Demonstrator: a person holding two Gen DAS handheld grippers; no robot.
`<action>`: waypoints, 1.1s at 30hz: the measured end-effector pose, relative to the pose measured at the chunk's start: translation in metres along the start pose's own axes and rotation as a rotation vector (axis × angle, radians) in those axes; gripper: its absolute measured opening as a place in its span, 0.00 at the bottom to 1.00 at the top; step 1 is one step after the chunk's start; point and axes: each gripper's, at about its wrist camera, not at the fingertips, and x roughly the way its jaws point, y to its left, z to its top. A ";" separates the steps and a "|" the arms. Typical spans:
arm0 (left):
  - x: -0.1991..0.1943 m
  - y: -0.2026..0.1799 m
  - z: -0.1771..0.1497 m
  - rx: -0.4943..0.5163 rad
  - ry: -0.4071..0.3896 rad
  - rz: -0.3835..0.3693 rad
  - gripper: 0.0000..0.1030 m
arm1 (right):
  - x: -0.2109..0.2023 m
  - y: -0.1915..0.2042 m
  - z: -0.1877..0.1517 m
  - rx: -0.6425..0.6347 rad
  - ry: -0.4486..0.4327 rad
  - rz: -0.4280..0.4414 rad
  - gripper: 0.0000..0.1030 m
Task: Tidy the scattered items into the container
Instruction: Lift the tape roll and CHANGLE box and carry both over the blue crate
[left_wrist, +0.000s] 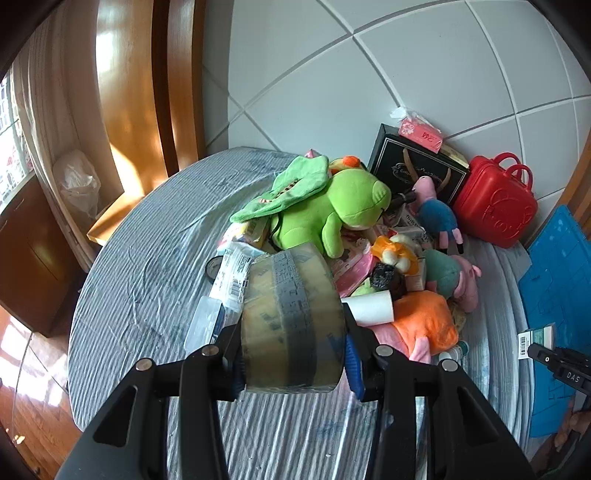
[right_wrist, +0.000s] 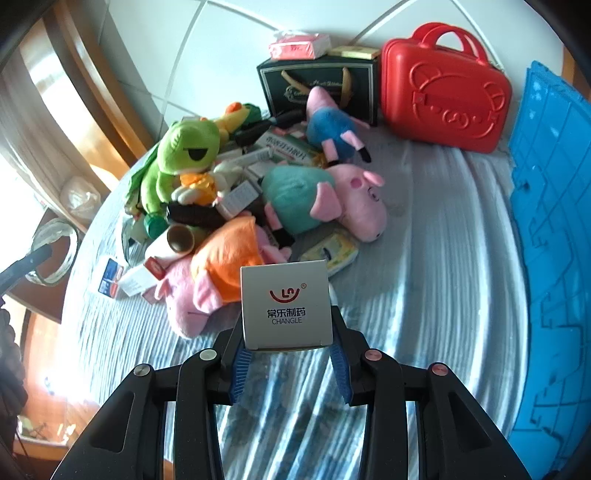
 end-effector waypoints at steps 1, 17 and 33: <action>-0.003 -0.005 0.003 0.007 -0.003 0.001 0.40 | -0.005 -0.002 0.001 0.002 -0.006 0.002 0.36; -0.065 -0.089 0.041 0.067 -0.105 -0.056 0.40 | -0.094 -0.032 0.023 0.005 -0.122 0.038 0.36; -0.124 -0.186 0.058 0.156 -0.211 -0.116 0.40 | -0.184 -0.069 0.042 -0.008 -0.264 0.111 0.36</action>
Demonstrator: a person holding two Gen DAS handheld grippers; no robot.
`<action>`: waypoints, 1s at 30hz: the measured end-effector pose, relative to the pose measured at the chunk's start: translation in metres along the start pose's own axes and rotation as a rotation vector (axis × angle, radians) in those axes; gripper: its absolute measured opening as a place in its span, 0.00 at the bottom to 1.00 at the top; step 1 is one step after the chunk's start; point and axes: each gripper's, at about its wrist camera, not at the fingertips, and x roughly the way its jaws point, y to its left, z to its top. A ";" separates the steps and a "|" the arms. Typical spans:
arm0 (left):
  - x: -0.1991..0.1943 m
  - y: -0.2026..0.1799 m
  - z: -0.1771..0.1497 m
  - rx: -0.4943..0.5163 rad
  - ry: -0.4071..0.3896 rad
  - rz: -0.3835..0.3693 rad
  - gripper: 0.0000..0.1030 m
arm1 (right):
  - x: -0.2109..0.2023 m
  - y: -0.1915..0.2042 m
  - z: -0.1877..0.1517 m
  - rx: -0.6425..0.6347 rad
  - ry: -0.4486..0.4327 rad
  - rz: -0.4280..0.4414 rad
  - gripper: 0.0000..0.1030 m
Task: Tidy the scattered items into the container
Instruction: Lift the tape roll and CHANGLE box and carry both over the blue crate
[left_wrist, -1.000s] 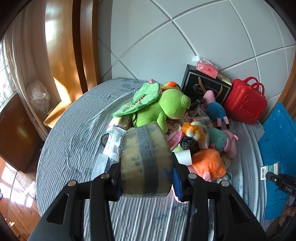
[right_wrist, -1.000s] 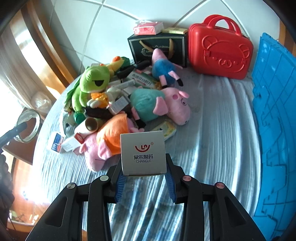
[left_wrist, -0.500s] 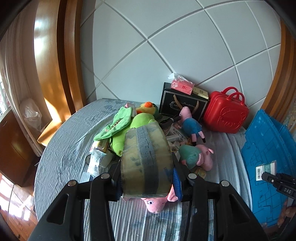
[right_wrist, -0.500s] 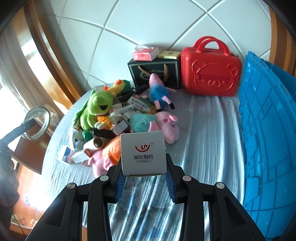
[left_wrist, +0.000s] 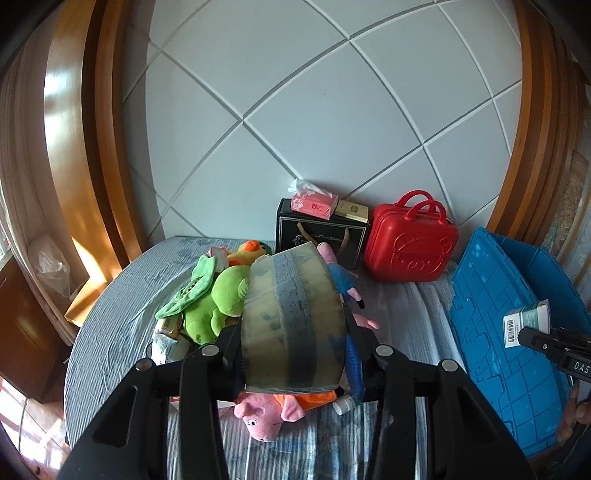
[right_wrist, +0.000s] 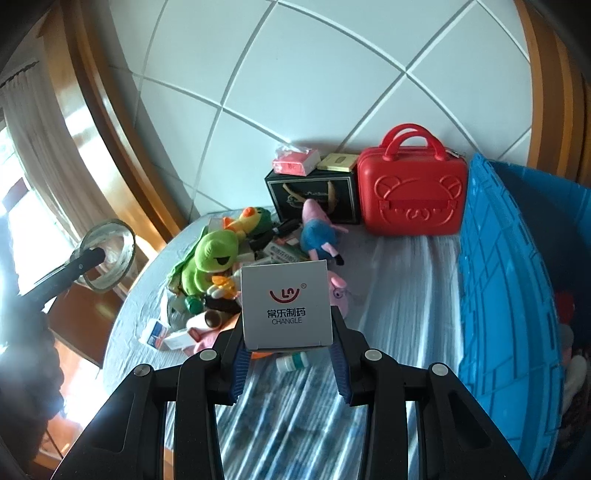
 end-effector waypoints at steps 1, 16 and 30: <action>-0.001 -0.007 0.002 0.004 -0.007 -0.006 0.40 | -0.006 -0.004 0.002 0.003 -0.006 0.008 0.36; -0.015 -0.125 0.026 0.086 -0.082 -0.100 0.40 | -0.075 -0.055 0.023 0.009 -0.104 0.040 0.36; -0.027 -0.235 0.044 0.184 -0.132 -0.205 0.40 | -0.128 -0.115 0.022 0.056 -0.162 0.024 0.36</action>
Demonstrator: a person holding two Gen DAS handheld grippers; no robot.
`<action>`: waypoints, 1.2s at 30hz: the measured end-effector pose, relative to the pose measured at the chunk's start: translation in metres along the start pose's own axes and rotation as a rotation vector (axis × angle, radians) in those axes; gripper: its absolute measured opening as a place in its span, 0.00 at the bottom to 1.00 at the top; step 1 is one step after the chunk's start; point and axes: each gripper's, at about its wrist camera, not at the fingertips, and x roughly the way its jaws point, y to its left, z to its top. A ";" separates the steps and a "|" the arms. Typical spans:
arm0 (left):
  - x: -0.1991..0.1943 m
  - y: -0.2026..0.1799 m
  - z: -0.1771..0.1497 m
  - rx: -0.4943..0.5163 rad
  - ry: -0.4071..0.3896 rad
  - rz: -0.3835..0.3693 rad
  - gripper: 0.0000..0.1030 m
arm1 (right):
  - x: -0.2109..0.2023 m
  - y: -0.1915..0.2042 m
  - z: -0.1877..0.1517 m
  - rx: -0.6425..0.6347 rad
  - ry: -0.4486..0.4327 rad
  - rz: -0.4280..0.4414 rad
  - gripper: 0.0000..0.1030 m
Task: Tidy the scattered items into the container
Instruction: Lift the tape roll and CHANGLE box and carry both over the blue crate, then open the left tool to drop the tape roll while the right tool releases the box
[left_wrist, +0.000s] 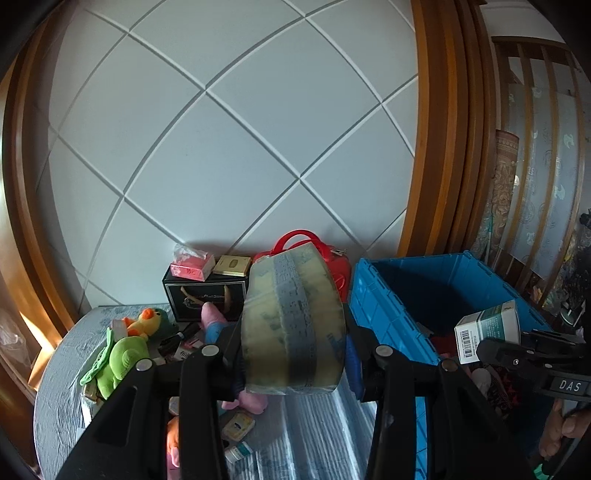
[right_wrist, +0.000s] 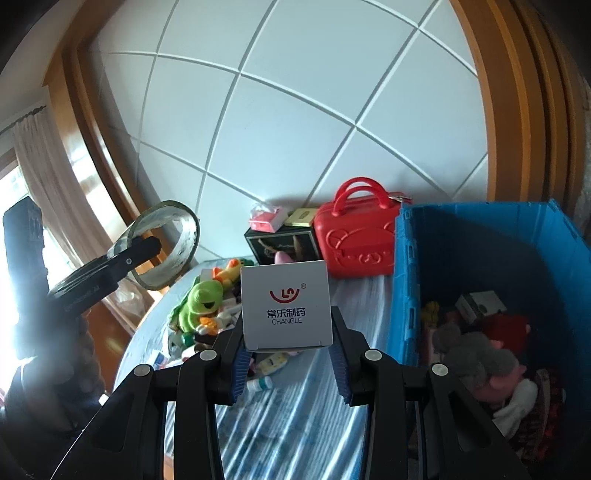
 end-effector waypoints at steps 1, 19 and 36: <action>0.002 -0.007 0.001 0.008 -0.001 -0.007 0.40 | -0.005 -0.004 0.000 0.004 -0.005 -0.005 0.36; 0.027 -0.174 0.020 0.190 0.019 -0.231 0.40 | -0.097 -0.118 -0.016 0.160 -0.090 -0.205 0.36; 0.066 -0.271 0.029 0.310 0.114 -0.335 0.40 | -0.138 -0.180 -0.034 0.264 -0.116 -0.340 0.36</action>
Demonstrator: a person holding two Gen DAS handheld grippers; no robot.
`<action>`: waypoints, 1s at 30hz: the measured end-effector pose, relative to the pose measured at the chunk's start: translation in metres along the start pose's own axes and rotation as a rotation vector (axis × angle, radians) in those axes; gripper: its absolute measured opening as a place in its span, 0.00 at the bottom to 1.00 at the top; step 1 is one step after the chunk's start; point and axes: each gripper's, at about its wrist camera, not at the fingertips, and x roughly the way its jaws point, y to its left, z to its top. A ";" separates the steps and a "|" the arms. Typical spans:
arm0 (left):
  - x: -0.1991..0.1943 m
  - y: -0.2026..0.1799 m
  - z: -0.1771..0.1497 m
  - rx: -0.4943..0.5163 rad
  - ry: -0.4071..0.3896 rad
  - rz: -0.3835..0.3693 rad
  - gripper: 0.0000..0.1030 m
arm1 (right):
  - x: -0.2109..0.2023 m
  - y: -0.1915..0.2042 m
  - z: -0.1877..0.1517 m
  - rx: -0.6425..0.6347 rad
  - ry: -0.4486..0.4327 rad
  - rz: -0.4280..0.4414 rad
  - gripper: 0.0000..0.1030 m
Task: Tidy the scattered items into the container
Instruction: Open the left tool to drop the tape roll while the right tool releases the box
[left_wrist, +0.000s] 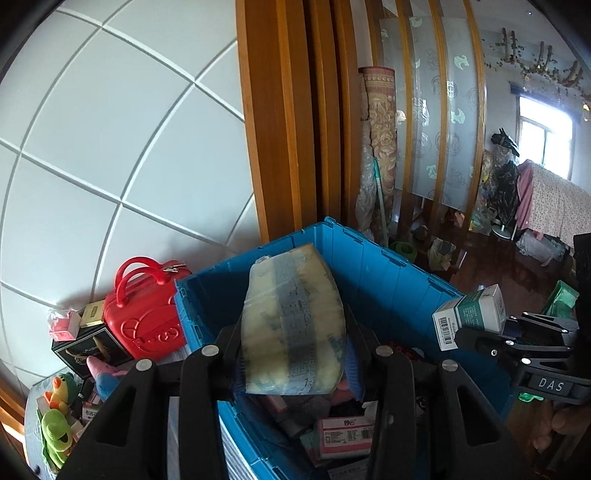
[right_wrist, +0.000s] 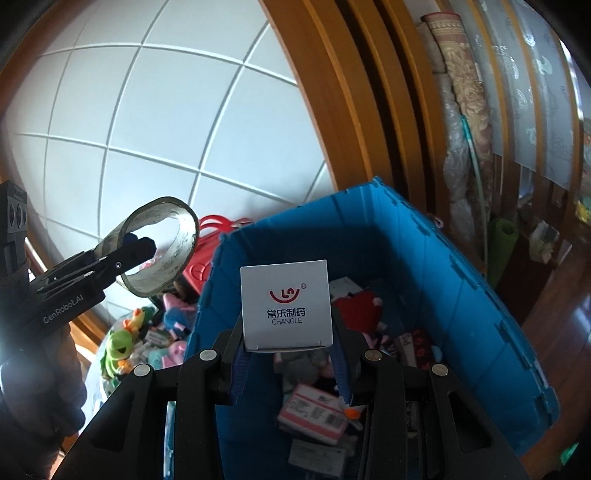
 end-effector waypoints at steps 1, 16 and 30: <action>0.003 -0.003 0.002 0.004 0.007 -0.005 0.40 | 0.001 -0.003 0.000 0.002 0.001 -0.007 0.36; 0.026 -0.027 0.018 0.038 0.012 -0.072 0.40 | -0.006 -0.031 0.006 0.029 -0.003 -0.071 0.36; 0.035 -0.025 0.025 0.013 0.016 -0.042 0.68 | -0.002 -0.032 0.012 0.017 0.007 -0.103 0.70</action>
